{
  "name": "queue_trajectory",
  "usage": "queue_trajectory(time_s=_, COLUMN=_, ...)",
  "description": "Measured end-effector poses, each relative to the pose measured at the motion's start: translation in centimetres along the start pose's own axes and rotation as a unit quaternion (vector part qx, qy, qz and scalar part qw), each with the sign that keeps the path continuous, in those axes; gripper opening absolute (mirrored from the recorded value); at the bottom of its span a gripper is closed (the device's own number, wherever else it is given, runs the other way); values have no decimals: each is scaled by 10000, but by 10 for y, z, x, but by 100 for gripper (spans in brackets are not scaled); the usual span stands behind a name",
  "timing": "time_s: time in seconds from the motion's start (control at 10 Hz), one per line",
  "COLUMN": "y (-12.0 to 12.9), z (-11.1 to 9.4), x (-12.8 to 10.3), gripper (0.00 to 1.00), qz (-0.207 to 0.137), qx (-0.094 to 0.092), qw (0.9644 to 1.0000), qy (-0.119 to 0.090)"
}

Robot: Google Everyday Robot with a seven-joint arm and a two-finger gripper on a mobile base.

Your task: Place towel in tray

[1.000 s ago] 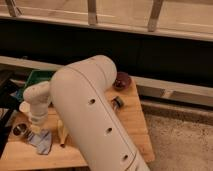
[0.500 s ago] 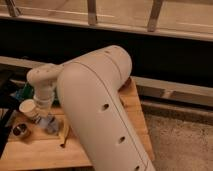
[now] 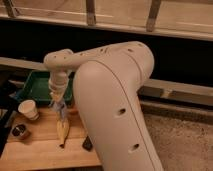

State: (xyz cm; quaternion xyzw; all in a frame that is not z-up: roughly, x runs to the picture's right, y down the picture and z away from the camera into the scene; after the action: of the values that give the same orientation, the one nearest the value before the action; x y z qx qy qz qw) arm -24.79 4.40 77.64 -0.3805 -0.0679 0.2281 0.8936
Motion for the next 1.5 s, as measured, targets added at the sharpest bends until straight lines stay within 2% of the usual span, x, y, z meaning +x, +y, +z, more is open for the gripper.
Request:
queue_trajectory(time_s=0.5, y=-6, z=-1, x=1, gripper=0, qz=102, qx=64, qw=9999, qy=11)
queue_trajectory(time_s=0.7, y=-24, z=-9, x=-3, gripper=0, qz=183, qx=203, qw=9996, qy=30)
queue_trajectory(time_s=0.9, y=-62, z=-25, x=-5, gripper=0, qz=307, qx=385, qw=9988, qy=7)
queue_trajectory(time_s=1.1, y=-99, z=-43, x=-14, gripper=0, qz=434, qx=496, qw=9975, qy=-254)
queue_trajectory(time_s=1.3, y=-118, z=-53, x=-23, gripper=0, qz=511, qx=488, qw=9948, qy=-739)
queue_trajectory(time_s=1.4, y=-124, z=-55, x=-31, gripper=0, qz=507, qx=412, qw=9916, qy=-1116)
queue_trajectory(time_s=1.5, y=-123, z=-53, x=-40, gripper=0, qz=463, qx=304, qw=9893, qy=-1347)
